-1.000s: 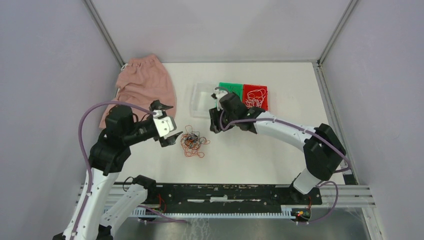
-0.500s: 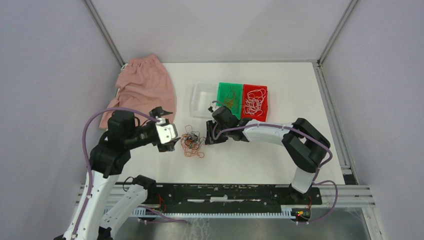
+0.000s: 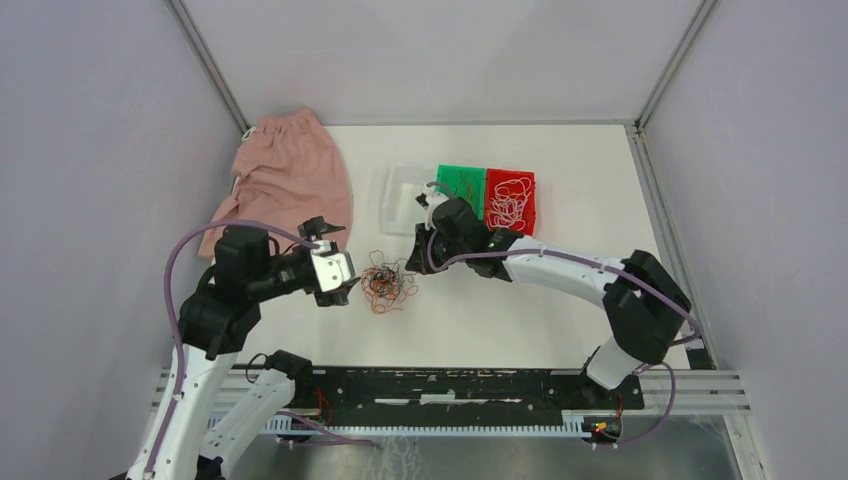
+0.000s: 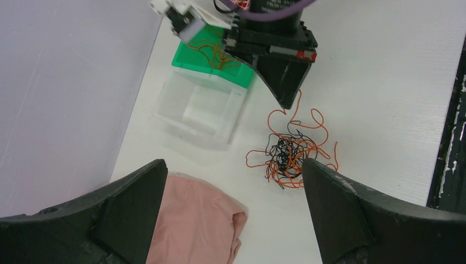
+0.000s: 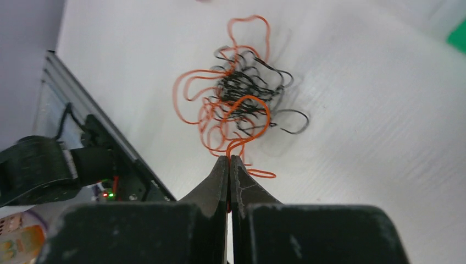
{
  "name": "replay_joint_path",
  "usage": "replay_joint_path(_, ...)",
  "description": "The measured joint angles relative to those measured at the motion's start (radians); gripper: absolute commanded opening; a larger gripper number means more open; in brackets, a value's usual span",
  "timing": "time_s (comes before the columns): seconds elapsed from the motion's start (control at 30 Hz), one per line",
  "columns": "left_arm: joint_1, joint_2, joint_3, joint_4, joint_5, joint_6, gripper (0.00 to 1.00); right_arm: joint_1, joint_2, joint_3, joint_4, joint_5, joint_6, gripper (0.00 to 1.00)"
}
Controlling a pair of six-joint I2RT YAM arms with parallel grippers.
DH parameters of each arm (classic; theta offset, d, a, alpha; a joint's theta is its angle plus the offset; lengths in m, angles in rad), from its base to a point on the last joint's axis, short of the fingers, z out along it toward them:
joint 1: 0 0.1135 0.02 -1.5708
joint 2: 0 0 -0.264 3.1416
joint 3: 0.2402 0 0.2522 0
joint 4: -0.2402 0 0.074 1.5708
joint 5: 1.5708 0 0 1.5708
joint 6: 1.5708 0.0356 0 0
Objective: Untangle the cables
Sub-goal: Untie the cable.
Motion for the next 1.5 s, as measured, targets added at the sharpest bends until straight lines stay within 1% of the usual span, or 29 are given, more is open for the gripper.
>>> replay_joint_path(0.17, 0.0, -0.019, -0.027, 0.012, 0.0, -0.011, 0.99, 0.0, -0.123, 0.053, 0.003, -0.063, -0.064, 0.0)
replay_joint_path(0.37, 0.0, -0.027, -0.047, 0.051, 0.013, -0.057, 0.99, 0.002, -0.233, 0.061, 0.058, -0.18, -0.106, 0.0)
replay_joint_path(0.5, 0.0, -0.053, -0.061, 0.085, 0.047, -0.087, 0.99, 0.002, -0.242, 0.069, 0.124, -0.28, -0.089, 0.0)
replay_joint_path(0.7, 0.0, -0.08, -0.085, 0.127, 0.079, -0.117, 1.0, 0.002, -0.242, 0.085, 0.212, -0.382, -0.039, 0.0)
replay_joint_path(0.93, 0.0, -0.077, -0.124, 0.13, 0.084, -0.129, 0.97, 0.004, -0.242, 0.158, 0.247, -0.478, -0.021, 0.0)
replay_joint_path(1.0, 0.0, -0.072, -0.124, 0.133, 0.102, -0.144, 0.97, 0.006, -0.242, 0.168, 0.25, -0.491, -0.022, 0.0)
replay_joint_path(1.07, 0.0, -0.061, -0.124, 0.133, 0.125, -0.167, 0.95, 0.008, -0.242, 0.177, 0.249, -0.5, -0.023, 0.0)
replay_joint_path(1.13, 0.0, -0.043, -0.124, 0.133, 0.148, -0.2, 0.88, 0.011, -0.241, 0.188, 0.247, -0.513, -0.023, 0.0)
replay_joint_path(1.23, 0.0, -0.018, -0.124, 0.139, 0.165, -0.235, 0.73, 0.016, -0.236, 0.209, 0.246, -0.526, -0.024, 0.0)
replay_joint_path(1.37, 0.0, 0.007, -0.117, 0.146, 0.201, -0.266, 0.41, 0.02, -0.235, 0.22, 0.243, -0.534, -0.032, 0.0)
replay_joint_path(1.47, 0.0, 0.023, -0.096, 0.143, 0.238, -0.285, 0.14, 0.021, -0.235, 0.221, 0.241, -0.533, -0.047, 0.0)
replay_joint_path(1.5, 0.0, 0.027, -0.088, 0.142, 0.253, -0.291, 0.08, 0.021, -0.235, 0.221, 0.24, -0.532, -0.053, 0.0)
